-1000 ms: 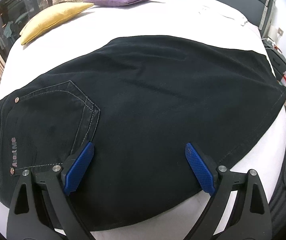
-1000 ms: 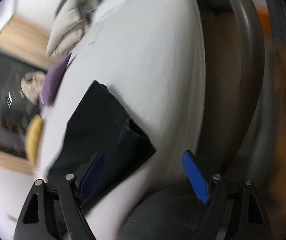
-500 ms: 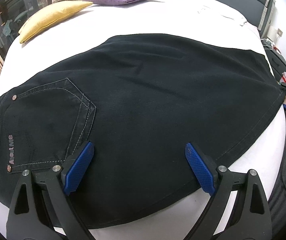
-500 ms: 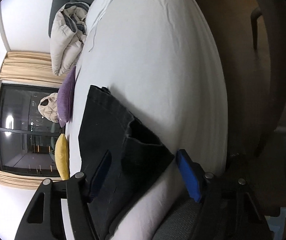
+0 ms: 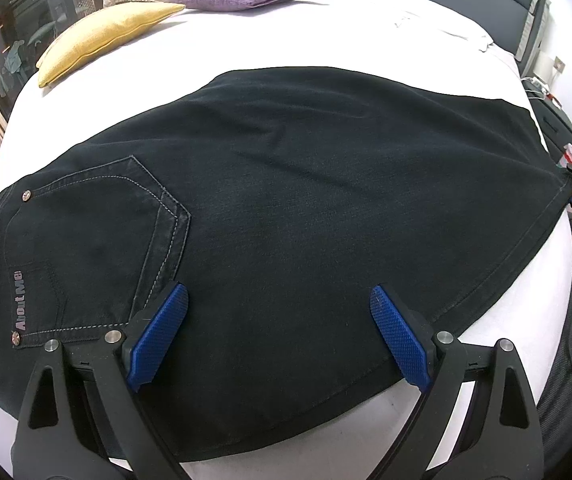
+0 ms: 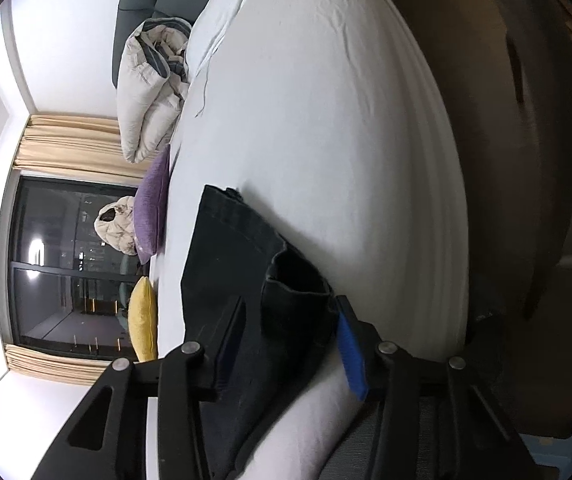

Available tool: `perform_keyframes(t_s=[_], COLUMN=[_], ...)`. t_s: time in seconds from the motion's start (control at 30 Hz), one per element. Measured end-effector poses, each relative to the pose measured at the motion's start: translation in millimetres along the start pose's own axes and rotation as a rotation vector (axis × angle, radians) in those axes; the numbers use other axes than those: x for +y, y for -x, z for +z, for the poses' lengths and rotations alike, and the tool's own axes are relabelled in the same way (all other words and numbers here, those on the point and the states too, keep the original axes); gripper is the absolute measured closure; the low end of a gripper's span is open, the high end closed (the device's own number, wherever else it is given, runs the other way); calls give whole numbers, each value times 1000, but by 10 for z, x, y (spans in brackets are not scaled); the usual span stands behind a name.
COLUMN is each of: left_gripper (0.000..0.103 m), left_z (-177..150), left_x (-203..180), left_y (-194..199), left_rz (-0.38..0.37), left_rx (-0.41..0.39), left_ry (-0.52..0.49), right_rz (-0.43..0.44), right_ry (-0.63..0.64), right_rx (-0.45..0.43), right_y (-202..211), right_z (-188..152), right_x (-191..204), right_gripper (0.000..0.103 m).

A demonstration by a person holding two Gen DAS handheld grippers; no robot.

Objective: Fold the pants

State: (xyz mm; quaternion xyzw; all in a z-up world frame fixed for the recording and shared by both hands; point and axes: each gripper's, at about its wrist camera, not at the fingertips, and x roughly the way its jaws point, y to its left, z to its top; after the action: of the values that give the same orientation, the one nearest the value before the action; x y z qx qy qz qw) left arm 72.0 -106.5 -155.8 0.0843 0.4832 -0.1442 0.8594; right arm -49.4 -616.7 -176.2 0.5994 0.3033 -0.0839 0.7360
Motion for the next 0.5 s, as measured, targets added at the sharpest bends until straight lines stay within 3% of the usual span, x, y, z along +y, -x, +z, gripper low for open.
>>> perform_keyframes(t_s=[0.13,0.37,0.5], left_gripper=[10,10,10], left_z=[-3,8,26], left_x=[3,8,19], left_y=[2,-4,-10], left_rz=[0,-2,-5], left_rx=[-1,-1,-2], left_ry=[-1,3,7], right_rz=[8,-5,-12], right_ry=[-14,-5,9], right_rx=[3,3,-10], right_y=[-34,-69,-70], right_z=[18,28,10], right_x=[-19,-33,-10], right_gripper=[59,88,90])
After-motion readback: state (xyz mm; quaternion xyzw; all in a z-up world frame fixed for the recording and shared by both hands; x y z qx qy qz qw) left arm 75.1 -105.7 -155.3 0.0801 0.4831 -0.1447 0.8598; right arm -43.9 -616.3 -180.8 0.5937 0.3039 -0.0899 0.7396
